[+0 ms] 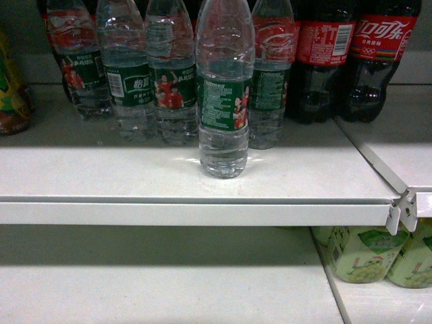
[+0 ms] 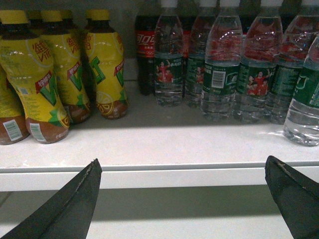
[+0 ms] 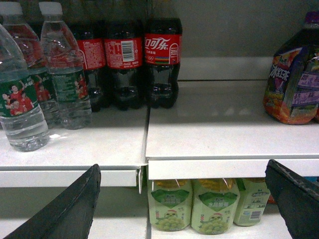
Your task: Move water from second to third shelf
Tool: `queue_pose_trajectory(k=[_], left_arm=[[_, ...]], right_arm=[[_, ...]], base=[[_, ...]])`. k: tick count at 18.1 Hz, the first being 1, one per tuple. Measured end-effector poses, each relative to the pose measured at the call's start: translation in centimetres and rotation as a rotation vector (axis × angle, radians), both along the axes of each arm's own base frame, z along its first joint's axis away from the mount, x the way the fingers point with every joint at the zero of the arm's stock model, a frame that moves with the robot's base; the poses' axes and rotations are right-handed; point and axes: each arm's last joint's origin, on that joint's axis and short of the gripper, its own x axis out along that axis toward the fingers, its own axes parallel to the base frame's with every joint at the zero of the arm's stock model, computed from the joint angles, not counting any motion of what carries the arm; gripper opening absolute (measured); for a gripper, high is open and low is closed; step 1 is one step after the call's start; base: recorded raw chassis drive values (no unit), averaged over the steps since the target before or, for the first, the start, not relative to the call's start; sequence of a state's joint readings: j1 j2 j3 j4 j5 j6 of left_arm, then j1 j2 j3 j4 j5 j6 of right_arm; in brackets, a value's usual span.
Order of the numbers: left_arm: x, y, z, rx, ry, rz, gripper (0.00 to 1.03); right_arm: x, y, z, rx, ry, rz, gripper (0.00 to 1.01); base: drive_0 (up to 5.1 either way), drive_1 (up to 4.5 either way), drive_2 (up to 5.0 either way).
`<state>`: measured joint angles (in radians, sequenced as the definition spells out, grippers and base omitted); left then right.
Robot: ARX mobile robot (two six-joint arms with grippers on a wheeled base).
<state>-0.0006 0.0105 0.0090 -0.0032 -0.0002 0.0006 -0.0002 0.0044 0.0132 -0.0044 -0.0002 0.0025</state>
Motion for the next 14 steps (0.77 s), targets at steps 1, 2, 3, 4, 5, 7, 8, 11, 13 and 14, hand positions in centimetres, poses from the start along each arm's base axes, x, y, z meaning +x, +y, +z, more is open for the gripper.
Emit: queue_pose_trajectory(k=[1, 2, 3, 4, 5, 7, 8, 11, 13, 14], left_arm=[[0.0, 0.0, 0.0, 0.000, 0.000, 0.000, 0.98], [0.0, 0.0, 0.0, 0.000, 0.000, 0.000, 0.98], [0.0, 0.0, 0.0, 0.000, 0.000, 0.000, 0.98], [0.0, 0.0, 0.0, 0.000, 0.000, 0.000, 0.98], [0.0, 0.0, 0.0, 0.000, 0.000, 0.000, 0.98], [0.0, 0.0, 0.0, 0.000, 0.000, 0.000, 0.98], [0.0, 0.0, 0.0, 0.000, 0.000, 0.000, 0.98], [0.0, 0.0, 0.0, 0.000, 0.000, 0.000, 0.98], [0.0, 0.0, 0.0, 0.000, 0.000, 0.000, 0.98], [0.0, 0.0, 0.0, 0.000, 0.000, 0.000, 0.98]], right_arm=[[0.0, 0.0, 0.0, 0.000, 0.000, 0.000, 0.98], [0.0, 0.0, 0.0, 0.000, 0.000, 0.000, 0.98], [0.0, 0.0, -0.2, 0.029, 0.056, 0.010, 0.98], [0.4, 0.0, -0.4, 0.106, 0.120, 0.013, 0.98], [0.8, 0.1, 0.1, 0.148, 0.117, 0.020, 0.98], [1.9, 0.1, 3.2, 0.165, 0.029, 0.052, 0.98], [2.4, 0.2, 4.2, 0.163, 0.009, 0.058, 0.98], [3.8, 0.7, 5.4, 0.148, -0.004, 0.094, 0.98], [4.7, 1.6, 5.3, 0.128, 0.007, 0.129, 0.98], [5.0, 2.1, 5.1, 0.120, 0.018, 0.146, 0.98]], base=[[0.0, 0.00, 0.0], [0.0, 0.00, 0.0], [0.0, 0.00, 0.0], [0.0, 0.00, 0.0], [0.0, 0.00, 0.0], [0.0, 0.00, 0.0], [0.0, 0.00, 0.0], [0.0, 0.00, 0.0], [0.0, 0.00, 0.0], [0.0, 0.00, 0.0]])
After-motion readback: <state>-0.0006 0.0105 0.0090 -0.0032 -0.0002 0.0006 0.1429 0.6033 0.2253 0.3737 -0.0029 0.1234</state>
